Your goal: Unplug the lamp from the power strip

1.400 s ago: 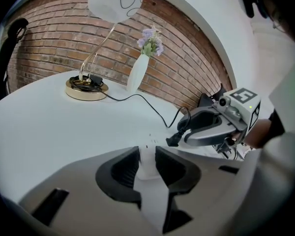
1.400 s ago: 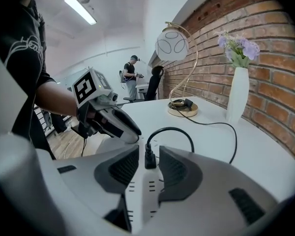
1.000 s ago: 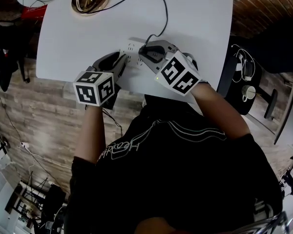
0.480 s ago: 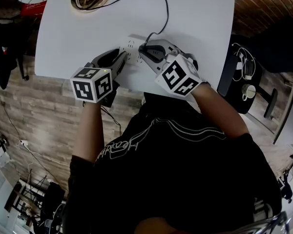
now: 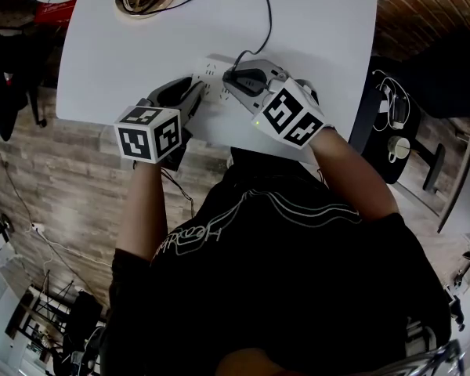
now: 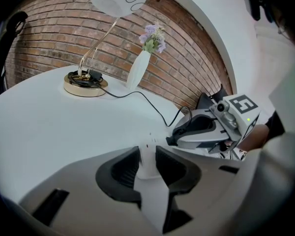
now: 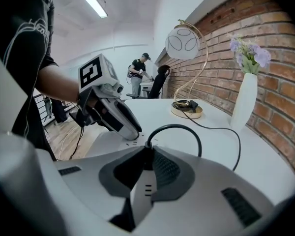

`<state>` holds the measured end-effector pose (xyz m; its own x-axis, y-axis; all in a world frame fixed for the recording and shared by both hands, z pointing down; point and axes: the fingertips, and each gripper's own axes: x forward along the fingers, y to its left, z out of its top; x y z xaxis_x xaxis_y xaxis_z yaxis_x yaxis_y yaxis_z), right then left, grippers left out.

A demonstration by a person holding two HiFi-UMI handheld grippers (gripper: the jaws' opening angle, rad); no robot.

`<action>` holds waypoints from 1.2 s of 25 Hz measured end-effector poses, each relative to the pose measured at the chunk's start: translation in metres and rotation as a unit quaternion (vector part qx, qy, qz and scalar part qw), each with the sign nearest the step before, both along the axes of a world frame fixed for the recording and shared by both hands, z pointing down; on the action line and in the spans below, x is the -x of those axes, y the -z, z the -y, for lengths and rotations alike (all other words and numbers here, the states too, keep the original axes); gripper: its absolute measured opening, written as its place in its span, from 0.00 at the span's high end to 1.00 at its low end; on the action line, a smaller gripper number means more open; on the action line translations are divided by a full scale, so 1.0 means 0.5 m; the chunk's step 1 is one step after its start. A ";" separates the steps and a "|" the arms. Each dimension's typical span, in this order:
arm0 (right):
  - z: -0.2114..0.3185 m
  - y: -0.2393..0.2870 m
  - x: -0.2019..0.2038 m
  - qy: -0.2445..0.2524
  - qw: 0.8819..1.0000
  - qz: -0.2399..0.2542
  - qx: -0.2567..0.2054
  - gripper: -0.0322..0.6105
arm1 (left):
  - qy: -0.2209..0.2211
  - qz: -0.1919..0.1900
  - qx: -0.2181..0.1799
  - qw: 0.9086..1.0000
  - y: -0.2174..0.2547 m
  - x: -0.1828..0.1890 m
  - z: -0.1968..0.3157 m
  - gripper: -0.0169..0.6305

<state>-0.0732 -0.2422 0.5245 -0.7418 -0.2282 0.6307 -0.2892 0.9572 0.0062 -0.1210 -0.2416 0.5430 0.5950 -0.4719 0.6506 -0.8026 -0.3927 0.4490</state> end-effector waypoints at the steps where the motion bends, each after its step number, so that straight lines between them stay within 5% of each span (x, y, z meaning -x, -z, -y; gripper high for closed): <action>1: 0.001 -0.001 -0.001 -0.002 1.000 0.000 0.010 0.91 | -0.001 0.002 -0.001 1.000 0.000 0.000 0.000 0.81; 6: 0.005 -0.001 -0.001 -0.010 0.999 0.001 0.041 0.91 | -0.009 0.005 0.000 1.000 0.000 0.000 -0.001 0.81; 13: -0.005 0.005 0.002 0.017 1.000 0.005 -0.005 0.91 | -0.014 0.003 0.002 1.000 0.000 0.000 0.000 0.81; 26: -0.003 0.008 -0.002 0.013 1.000 0.014 0.023 0.91 | -0.017 0.007 0.004 1.000 0.001 -0.002 -0.002 0.81; 28: -0.005 0.015 -0.003 0.018 0.999 0.038 0.022 0.91 | -0.021 0.007 0.004 1.000 0.002 -0.003 -0.001 0.81; 30: 0.007 0.060 -0.004 0.003 0.993 0.111 0.037 0.91 | -0.024 0.012 0.000 1.000 0.002 -0.005 -0.001 0.81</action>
